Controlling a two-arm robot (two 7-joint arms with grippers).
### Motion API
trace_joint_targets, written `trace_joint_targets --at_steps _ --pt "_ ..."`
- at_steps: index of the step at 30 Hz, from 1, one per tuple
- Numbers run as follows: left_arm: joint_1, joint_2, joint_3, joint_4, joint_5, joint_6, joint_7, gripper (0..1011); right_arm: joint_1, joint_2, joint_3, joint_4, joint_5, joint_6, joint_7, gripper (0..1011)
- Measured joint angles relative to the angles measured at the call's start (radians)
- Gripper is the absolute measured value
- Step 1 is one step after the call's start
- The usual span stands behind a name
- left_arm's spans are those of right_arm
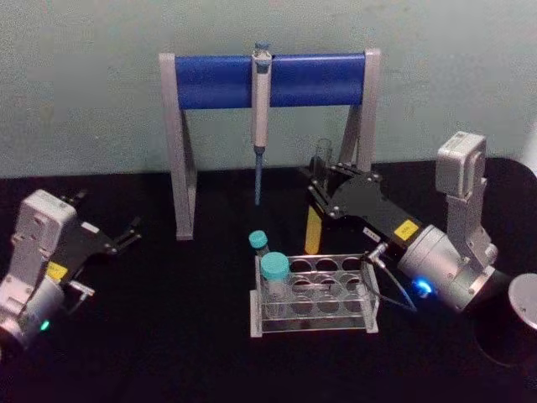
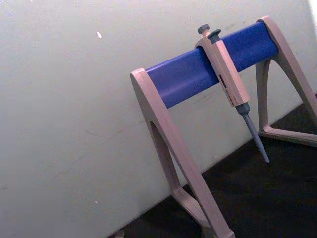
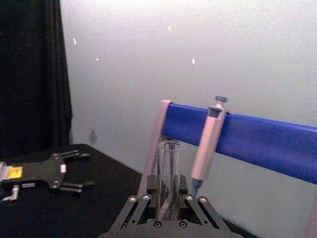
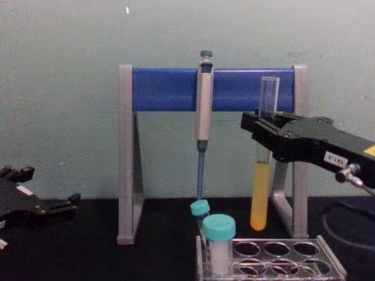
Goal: Pick up the test tube from the test tube rack, shake it, then place it back into the test tube rack.
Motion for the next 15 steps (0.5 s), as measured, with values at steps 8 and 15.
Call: trace_joint_targets --at_steps 8,15 --pt "0.0 0.0 0.0 0.0 0.0 0.0 0.0 1001 -0.002 0.001 0.016 0.001 -0.007 0.003 -0.023 235" --pt "0.0 0.0 0.0 0.0 0.0 0.0 0.0 1001 -0.014 0.005 0.027 -0.011 -0.011 0.012 -0.035 235"
